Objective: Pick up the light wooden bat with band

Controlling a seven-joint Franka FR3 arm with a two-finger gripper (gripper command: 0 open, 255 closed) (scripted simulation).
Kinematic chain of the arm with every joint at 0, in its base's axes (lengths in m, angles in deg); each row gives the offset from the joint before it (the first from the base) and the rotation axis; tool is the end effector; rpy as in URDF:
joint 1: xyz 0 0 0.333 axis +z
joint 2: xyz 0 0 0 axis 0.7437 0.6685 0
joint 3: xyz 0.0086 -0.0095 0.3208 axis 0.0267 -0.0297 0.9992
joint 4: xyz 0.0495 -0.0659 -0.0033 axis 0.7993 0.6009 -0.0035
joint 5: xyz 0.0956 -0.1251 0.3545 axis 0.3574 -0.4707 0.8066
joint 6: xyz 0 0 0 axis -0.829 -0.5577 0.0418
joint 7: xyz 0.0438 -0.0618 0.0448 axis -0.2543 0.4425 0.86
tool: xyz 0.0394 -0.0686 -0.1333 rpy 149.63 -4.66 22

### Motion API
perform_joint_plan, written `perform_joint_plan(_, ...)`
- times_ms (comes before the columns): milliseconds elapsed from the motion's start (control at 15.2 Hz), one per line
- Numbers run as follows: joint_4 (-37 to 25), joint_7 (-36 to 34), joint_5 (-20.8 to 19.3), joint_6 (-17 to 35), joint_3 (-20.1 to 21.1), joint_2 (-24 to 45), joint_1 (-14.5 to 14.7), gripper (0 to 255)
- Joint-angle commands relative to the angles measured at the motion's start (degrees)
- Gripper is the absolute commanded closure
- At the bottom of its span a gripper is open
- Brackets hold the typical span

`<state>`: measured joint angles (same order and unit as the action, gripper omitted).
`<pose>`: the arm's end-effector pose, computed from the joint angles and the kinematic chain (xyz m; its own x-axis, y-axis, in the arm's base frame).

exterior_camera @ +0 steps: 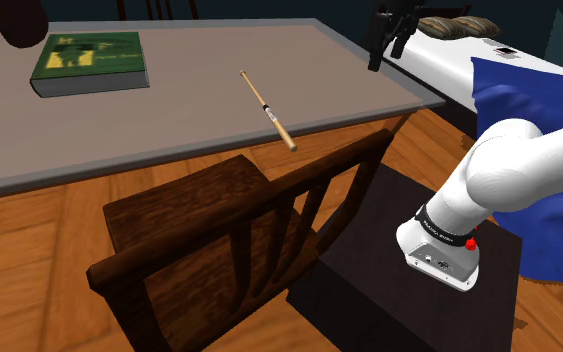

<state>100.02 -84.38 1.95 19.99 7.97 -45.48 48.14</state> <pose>0.2972 0.0140 0.5400 0.9923 -0.1084 -0.0604 -0.1037 -0.9917 0.0756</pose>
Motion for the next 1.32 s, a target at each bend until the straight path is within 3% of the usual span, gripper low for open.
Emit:
perform_joint_plan(0,0.00,0.00,0.00,0.00,0.00,0.00,0.00,0)
perform_joint_plan(594,-2.20,-11.47,2.87,14.62,5.12,15.62,-1.20,0)
perform_joint_plan(1254,-12.48,-23.98,1.32,26.48,8.90,36.42,-2.58,0)
